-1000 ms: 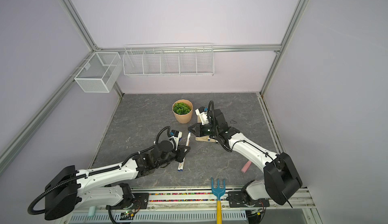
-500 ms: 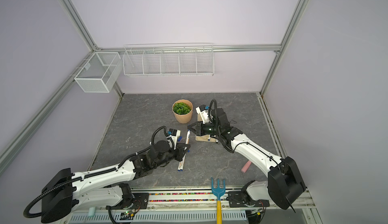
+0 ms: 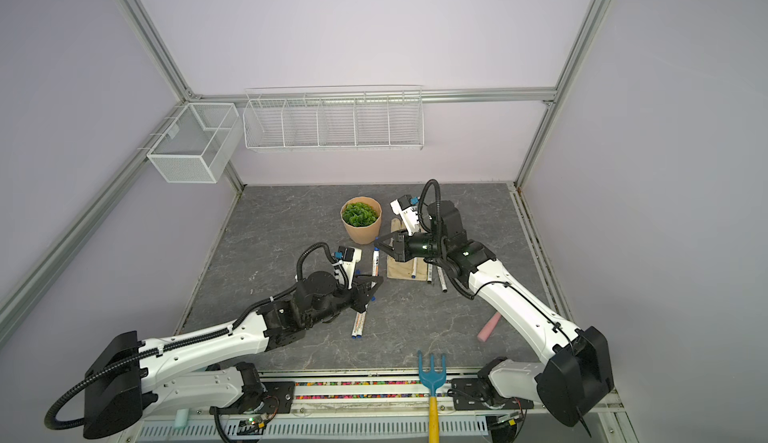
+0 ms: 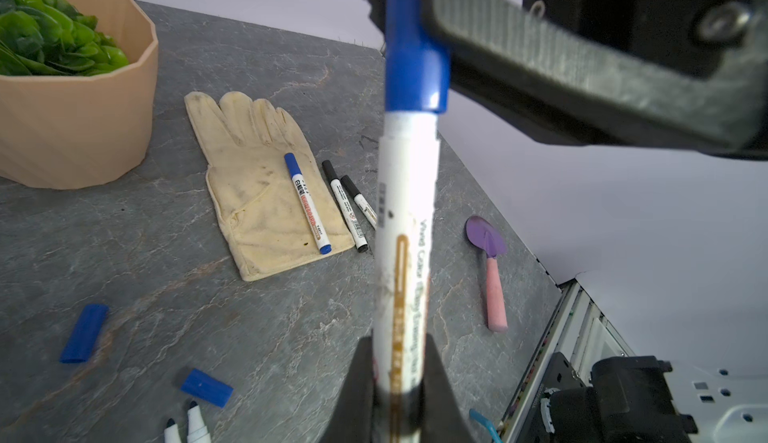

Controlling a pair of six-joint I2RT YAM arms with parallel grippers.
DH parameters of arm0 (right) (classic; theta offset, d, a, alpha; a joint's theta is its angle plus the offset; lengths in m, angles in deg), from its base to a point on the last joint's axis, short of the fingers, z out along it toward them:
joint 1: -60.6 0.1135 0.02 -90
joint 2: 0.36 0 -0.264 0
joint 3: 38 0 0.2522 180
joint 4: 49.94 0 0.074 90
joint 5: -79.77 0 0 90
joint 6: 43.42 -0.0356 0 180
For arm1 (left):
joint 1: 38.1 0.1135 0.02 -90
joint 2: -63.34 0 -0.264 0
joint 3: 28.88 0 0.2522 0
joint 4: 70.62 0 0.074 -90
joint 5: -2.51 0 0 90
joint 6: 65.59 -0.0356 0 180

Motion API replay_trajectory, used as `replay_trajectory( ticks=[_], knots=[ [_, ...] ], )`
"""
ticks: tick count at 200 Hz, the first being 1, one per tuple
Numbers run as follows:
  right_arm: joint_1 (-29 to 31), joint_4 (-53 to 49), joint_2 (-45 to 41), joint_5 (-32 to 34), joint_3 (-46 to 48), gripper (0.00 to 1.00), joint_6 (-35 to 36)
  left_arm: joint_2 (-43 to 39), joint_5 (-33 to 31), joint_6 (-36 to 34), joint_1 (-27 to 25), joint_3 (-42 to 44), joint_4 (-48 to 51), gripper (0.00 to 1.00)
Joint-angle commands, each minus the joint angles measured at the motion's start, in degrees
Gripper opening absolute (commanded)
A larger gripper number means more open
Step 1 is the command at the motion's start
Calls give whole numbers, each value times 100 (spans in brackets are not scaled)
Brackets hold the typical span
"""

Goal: Insert the pens into the pen caps
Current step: 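Press the blue cap down onto the marker tip with the right gripper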

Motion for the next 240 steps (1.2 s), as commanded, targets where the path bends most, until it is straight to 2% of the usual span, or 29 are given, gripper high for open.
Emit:
replay_trajectory(
  ticks=[1, 60, 119, 166, 193, 240],
  knots=[
    [226, -1755, -15, -1178, 223, 7, 285, -45, -727, 92, 224, -202, -747, 0],
    [357, -2463, 104, -544, 199, 7, 704, -13, -701, 60, 224, -258, -651, 0],
    [588, -3085, 624, -114, 61, 7, 970, 205, -582, -172, 255, -663, -787, 0],
    [620, -3517, 1241, 488, 30, 7, 1130, 225, 65, -179, 832, -1212, -1264, 0],
    [784, -3680, 1523, 1164, 9, 7, 1240, 345, 259, -509, 841, -1750, -908, 0],
    [1090, -3713, 1809, 1573, 51, 7, 1362, 531, 490, -382, 848, -1904, -1100, 0]
  ],
)
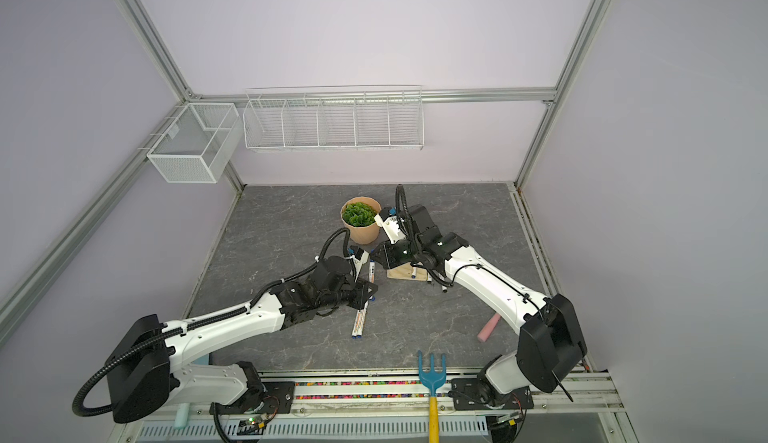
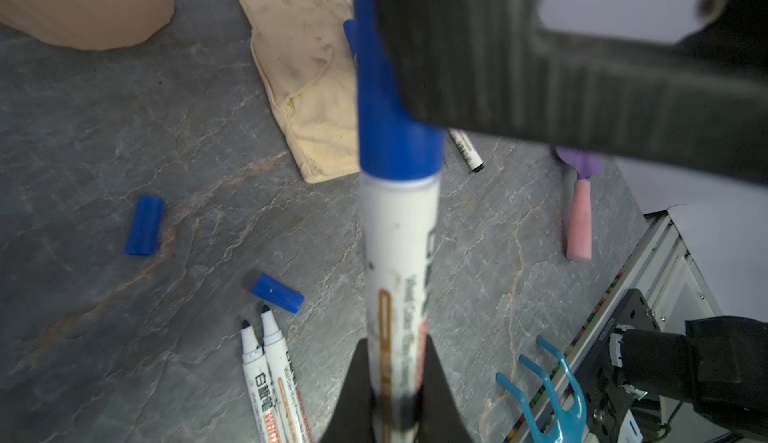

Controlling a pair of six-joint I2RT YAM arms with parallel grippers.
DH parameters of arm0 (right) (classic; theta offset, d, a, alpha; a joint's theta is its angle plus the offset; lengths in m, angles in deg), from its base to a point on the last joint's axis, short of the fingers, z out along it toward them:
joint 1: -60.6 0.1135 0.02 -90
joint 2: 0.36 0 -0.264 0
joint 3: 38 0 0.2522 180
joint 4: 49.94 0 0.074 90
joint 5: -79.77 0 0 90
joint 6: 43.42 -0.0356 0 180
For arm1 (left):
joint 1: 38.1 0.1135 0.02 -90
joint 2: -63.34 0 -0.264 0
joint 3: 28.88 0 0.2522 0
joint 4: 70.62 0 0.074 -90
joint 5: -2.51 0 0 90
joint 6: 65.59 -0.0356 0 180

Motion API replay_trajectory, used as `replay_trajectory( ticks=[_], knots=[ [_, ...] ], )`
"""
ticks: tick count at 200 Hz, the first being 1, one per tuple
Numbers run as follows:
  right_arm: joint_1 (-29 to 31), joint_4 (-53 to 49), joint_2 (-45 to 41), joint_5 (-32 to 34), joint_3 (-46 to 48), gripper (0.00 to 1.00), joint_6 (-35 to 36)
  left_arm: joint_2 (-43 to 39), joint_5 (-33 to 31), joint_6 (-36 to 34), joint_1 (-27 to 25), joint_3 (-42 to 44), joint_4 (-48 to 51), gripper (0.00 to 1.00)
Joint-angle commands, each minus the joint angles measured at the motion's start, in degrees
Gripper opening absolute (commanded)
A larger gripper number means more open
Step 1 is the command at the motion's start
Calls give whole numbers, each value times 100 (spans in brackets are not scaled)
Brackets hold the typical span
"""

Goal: Insert the pens into the pen caps
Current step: 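Press the blue cap down onto the marker tip with the right gripper, then grasp the capped marker with the right gripper while the left gripper opens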

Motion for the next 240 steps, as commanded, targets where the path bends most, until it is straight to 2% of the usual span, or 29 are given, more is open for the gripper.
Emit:
replay_trajectory(
  ticks=[1, 55, 112, 148, 178, 201, 223, 240],
  knots=[
    [473, -2482, 622, 117, 648, 7, 535, -363, -365, -225, 174, -1097, -3027, 0],
    [473, -2439, 607, 71, 755, 7, 553, -558, -304, -261, 214, -1072, -3022, 0],
    [-499, -1924, 204, -596, 950, 7, 44, -862, 435, -81, 251, -765, -3023, 0],
    [-538, -1768, 89, -852, 831, 7, -45, -768, 495, 169, 245, -471, -3035, 0],
    [-578, -1412, -441, -819, 817, 7, -203, -661, 387, 397, 243, -79, -3108, 0],
    [-583, -1056, -1029, -614, 831, 17, -305, -634, 188, 543, 244, 238, -3004, 0],
    [-587, -782, -1515, -443, 789, 36, -317, -591, 130, 644, 245, 520, -2917, 0],
    [-588, -593, -1774, -316, 779, 44, -368, -590, 114, 746, 242, 724, -2953, 0]
  ],
)
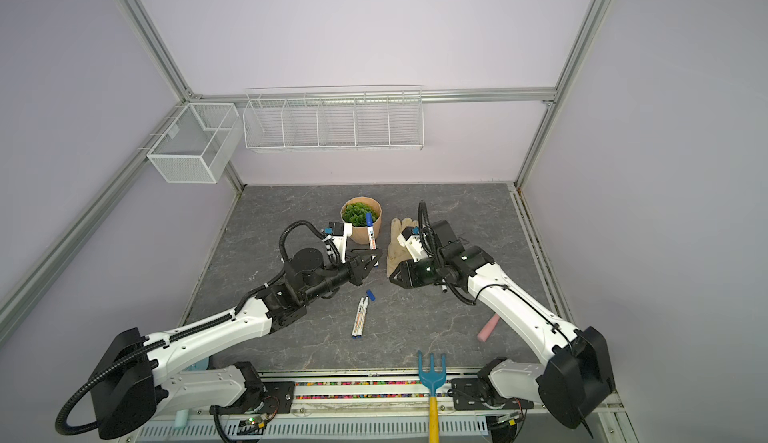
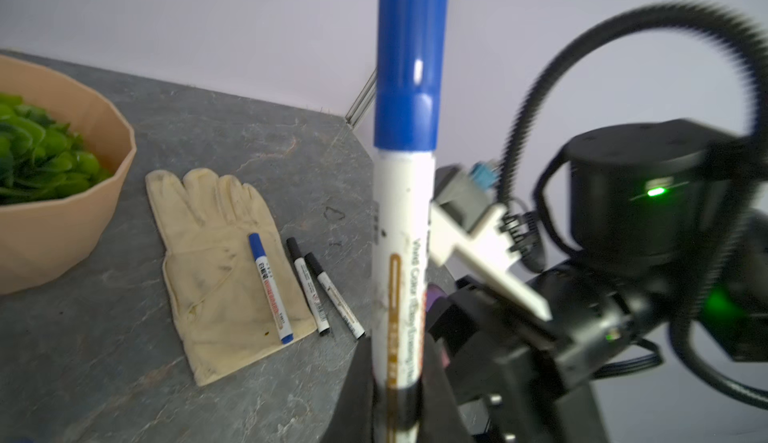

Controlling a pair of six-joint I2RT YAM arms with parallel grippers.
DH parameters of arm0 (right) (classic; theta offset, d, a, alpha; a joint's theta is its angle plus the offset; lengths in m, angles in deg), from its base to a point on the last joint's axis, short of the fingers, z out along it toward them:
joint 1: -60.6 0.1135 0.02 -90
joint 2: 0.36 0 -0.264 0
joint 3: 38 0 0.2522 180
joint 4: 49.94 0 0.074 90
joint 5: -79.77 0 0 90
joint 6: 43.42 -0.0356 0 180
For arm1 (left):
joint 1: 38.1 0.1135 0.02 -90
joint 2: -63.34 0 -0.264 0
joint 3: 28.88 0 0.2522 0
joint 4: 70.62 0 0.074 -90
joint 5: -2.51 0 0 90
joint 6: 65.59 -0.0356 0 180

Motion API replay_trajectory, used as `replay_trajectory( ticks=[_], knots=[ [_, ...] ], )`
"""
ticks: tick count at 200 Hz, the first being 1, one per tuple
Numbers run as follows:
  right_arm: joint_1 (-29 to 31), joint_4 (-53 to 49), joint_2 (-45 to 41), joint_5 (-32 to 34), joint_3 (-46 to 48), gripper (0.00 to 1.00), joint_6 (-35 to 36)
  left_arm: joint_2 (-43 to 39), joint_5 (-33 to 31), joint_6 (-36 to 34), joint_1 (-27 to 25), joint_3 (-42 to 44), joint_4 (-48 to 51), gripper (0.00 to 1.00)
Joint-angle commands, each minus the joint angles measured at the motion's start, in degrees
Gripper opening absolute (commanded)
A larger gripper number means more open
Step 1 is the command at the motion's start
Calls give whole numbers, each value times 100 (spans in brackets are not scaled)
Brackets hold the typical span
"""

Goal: Insert the pens into the pen caps
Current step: 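Grasp the capped marker with the right gripper while the left gripper opens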

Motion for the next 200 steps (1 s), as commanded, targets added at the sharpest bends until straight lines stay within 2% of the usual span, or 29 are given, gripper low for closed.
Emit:
replay_trajectory(
  ticks=[1, 31, 93, 143, 200],
  knots=[
    [-20, 415, -306, 209, -69, 45, -70, -6, -121, 216, -14, 207, -65, 0],
    [35, 890, -379, -9, -95, 53, -178, -6, -222, 240, -67, 347, -18, 0],
    [363, 1439, 404, -181, -600, 49, -288, 199, -300, 235, -215, 348, -149, 0],
    [490, 1570, 772, -132, -652, 37, -345, 110, -314, 196, -233, 379, -148, 0],
    [492, 1754, 898, 70, -511, 17, -439, 82, -329, 207, -233, 479, -183, 0]
  ],
)
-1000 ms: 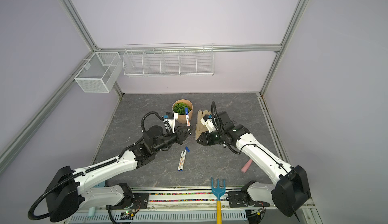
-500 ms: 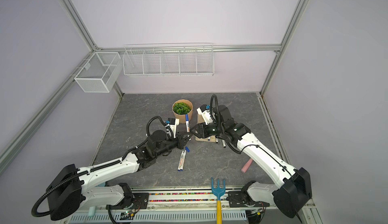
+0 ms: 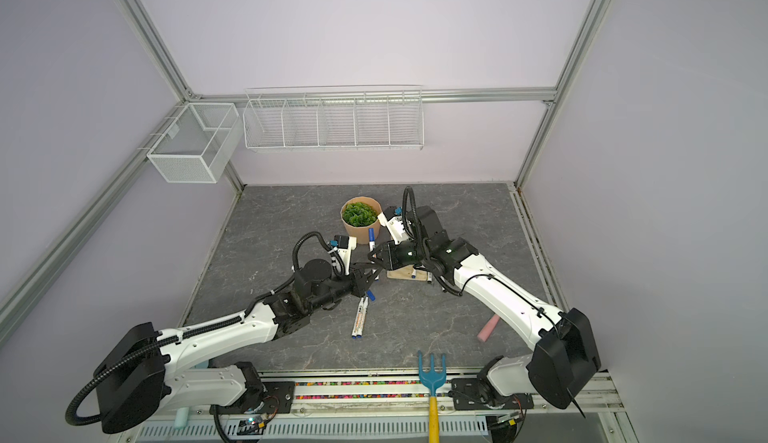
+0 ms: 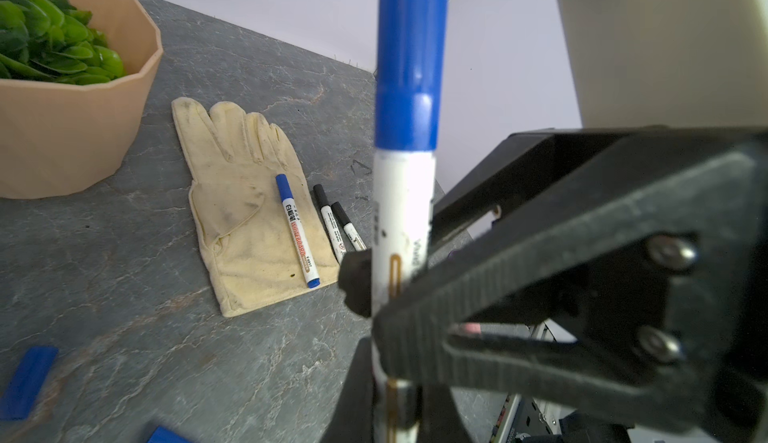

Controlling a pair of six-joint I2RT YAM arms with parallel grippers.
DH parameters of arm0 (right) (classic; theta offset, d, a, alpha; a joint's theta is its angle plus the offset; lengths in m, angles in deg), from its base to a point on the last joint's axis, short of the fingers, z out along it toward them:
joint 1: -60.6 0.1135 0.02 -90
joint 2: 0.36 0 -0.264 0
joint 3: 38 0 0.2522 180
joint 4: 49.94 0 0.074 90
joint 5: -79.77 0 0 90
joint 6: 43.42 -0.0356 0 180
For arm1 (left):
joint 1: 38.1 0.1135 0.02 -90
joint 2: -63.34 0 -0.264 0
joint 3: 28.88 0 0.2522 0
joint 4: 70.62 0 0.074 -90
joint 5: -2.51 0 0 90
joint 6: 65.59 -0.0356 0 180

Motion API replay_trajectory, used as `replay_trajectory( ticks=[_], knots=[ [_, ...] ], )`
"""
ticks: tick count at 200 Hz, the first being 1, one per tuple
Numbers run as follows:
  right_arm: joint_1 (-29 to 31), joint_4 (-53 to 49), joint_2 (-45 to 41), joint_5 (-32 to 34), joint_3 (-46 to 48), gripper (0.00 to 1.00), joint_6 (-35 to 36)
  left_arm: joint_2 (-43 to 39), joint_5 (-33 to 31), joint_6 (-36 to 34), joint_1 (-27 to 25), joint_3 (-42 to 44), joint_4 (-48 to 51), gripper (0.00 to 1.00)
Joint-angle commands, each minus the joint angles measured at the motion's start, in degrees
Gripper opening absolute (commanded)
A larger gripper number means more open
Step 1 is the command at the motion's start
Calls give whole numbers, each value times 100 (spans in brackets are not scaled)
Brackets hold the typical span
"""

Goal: Insert the pens into the pen caps
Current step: 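Grasp the capped marker with the right gripper while the left gripper opens, then set the capped marker on the glove with right gripper while left moves to markers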

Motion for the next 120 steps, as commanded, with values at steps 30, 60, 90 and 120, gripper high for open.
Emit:
replay_trajectory(
  ticks=[30, 60, 90, 120],
  knots=[
    [-134, -73, 196, 642, -36, 15, -162, -125, -168, 16, -16, 189, 112, 28],
    [-540, -812, 550, 1566, -117, 13, -343, -286, -459, 141, -16, 368, 602, 60],
    [-999, -1124, 1135, 1932, -133, 13, -471, -638, -1172, 438, -16, 657, 1320, 69],
    [-1214, -1186, 1766, 2323, -356, 14, -462, -935, -1773, 594, -16, 772, 2261, 69]
  ],
)
